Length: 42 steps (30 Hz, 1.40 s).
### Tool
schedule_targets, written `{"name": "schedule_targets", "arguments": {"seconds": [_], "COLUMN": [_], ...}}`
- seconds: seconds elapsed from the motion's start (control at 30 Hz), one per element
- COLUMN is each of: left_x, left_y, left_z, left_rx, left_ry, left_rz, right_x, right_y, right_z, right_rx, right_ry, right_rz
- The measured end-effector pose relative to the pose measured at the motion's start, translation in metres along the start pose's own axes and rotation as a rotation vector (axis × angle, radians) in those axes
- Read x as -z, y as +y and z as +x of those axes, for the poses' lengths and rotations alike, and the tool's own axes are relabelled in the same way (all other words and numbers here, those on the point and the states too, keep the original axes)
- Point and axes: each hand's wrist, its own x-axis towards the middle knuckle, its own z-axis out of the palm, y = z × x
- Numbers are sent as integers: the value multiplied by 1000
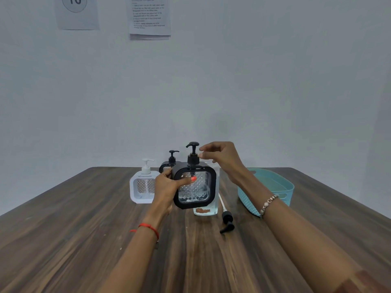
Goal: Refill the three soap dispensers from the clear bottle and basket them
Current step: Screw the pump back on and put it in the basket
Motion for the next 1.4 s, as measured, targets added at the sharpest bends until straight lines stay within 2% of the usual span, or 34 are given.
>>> {"name": "schedule_targets", "arguments": {"seconds": [0.13,0.3,0.47,0.53,0.7,0.93,1.07,1.17,1.3,1.4], "left_x": [-4,-6,-10,-10,-11,-23,-27,-25,-17,-14], "left_y": [1,4,7,8,6,4,2,4,7,9], "left_z": [-1,-4,-7,-8,-10,-15,-15,-15,-12,-14], "left_rx": [16,8,15,19,-13,-69,-78,-26,27,50], "left_ry": [-25,-44,-55,-58,-33,18,22,-15,-40,-87], "left_rz": [2,0,-40,-48,-15,16,22,-37,-104,-94], "right_x": [-3,-8,-4,-2,-10,-35,-43,-39,-16,-7], "right_y": [-4,0,-6,-8,-10,-13,-13,-9,-7,-3], "right_z": [1,-2,-3,-4,-10,-23,-26,-22,-11,-6], "right_rx": [-78,-31,-96,-87,-68,-34,-65,-75,-103,-107], "right_ry": [-127,-48,-200,-205,-15,314,382,311,15,-108], "right_rz": [4,-98,-82,-102,-175,-492,-519,-511,-90,-73]}}
